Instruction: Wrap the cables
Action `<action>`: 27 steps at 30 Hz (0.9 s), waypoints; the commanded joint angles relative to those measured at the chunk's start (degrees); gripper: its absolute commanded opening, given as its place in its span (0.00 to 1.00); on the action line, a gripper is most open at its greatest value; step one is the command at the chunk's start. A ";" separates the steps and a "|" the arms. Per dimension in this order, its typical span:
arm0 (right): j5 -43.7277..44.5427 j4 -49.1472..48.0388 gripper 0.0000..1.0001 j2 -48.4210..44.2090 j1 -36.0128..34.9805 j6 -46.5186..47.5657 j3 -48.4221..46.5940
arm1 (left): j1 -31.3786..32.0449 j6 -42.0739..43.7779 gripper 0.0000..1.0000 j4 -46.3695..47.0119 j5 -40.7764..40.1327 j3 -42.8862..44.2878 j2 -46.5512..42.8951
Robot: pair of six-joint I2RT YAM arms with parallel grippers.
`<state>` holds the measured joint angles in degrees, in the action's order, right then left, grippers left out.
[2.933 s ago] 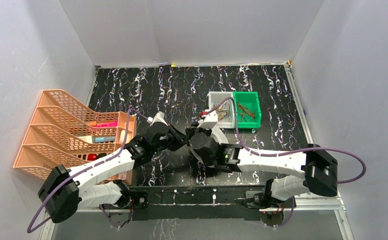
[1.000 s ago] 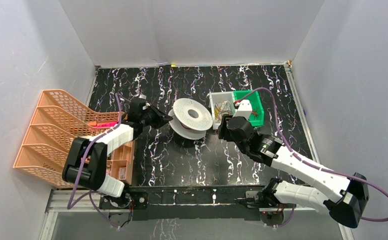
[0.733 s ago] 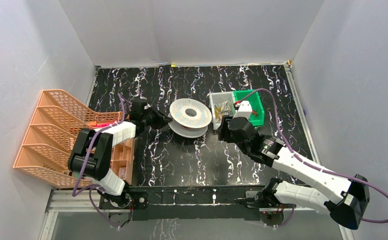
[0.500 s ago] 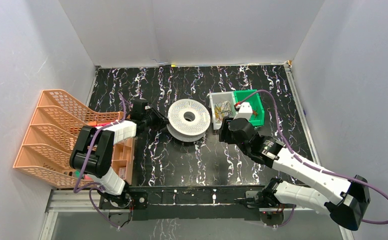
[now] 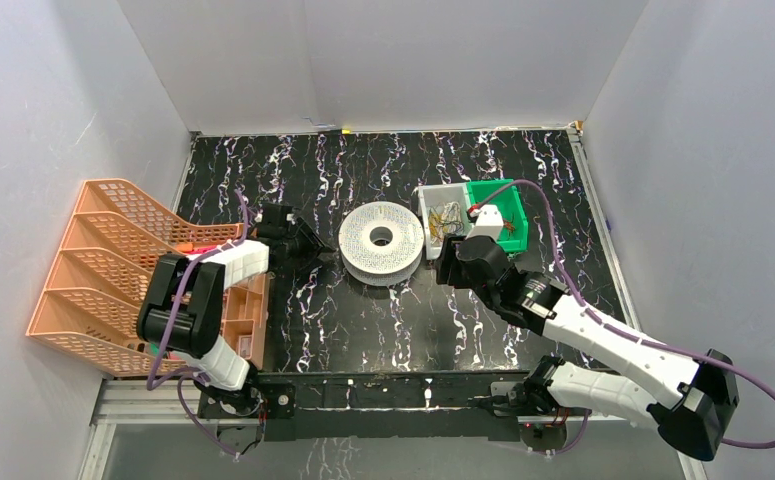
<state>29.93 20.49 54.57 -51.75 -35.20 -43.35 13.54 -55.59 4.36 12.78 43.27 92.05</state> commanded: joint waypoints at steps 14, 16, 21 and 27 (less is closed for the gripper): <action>-1.42 2.33 0.75 4.88 2.14 0.58 -3.89 | -0.72 12.50 0.61 -17.65 -6.28 10.06 -13.20; -4.35 2.89 0.82 6.43 3.50 1.90 -4.78 | -0.74 14.57 0.65 -19.29 -5.70 11.90 -13.39; -10.60 6.51 0.98 11.33 8.79 4.33 -8.49 | -0.18 20.31 0.78 -25.04 -5.74 17.41 -15.85; -17.70 9.11 0.98 15.23 17.24 5.84 -11.56 | 8.06 30.01 0.98 -34.81 -15.87 28.32 -14.85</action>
<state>17.54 27.18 68.25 -38.68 -31.22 -50.57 15.55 -34.22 -21.87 3.92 64.51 78.65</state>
